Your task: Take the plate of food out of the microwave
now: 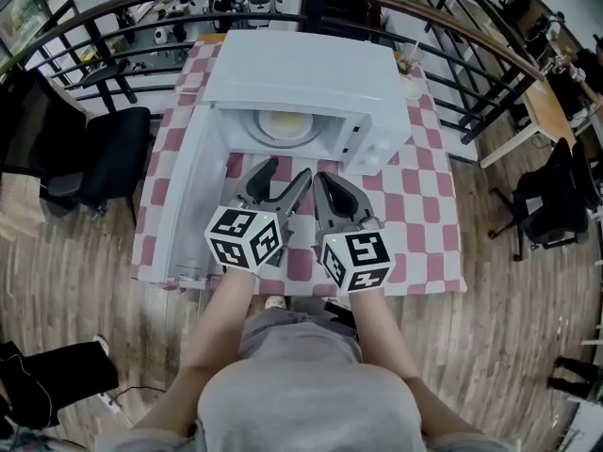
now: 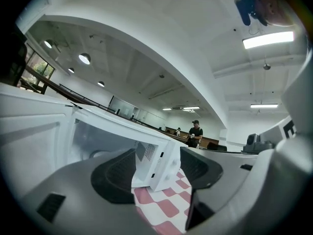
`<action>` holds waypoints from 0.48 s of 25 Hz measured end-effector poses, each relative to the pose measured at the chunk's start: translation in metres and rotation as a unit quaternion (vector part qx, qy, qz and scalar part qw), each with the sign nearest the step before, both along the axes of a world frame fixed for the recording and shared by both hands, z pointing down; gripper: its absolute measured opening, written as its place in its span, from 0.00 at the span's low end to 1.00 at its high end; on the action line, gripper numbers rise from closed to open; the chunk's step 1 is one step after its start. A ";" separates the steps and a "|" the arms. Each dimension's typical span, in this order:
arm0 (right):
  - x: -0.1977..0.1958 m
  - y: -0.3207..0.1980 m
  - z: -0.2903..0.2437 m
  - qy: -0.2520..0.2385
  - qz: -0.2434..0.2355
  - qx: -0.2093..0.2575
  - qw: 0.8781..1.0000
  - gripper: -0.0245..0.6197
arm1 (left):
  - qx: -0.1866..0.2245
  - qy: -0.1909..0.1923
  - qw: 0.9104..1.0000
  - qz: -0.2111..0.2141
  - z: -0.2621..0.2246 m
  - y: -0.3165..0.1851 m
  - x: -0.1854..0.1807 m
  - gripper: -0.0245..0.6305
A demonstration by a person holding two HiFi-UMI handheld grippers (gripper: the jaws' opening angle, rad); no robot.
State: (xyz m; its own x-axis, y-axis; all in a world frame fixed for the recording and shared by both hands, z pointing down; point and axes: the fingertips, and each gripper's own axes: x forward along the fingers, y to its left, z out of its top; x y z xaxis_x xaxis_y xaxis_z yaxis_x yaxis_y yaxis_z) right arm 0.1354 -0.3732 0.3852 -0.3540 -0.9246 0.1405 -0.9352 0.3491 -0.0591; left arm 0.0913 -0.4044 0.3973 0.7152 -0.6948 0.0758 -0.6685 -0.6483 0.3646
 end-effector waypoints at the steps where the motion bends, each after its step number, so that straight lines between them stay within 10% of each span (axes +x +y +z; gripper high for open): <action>1: 0.002 -0.003 -0.001 0.001 -0.002 0.000 1.000 0.08 | -0.006 0.004 1.000 -0.004 0.002 -0.003 0.000 0.45; 12: 0.014 -0.032 0.007 0.009 -0.024 -0.012 1.000 0.08 | -0.090 0.115 0.988 -0.046 0.024 -0.042 -0.008 0.44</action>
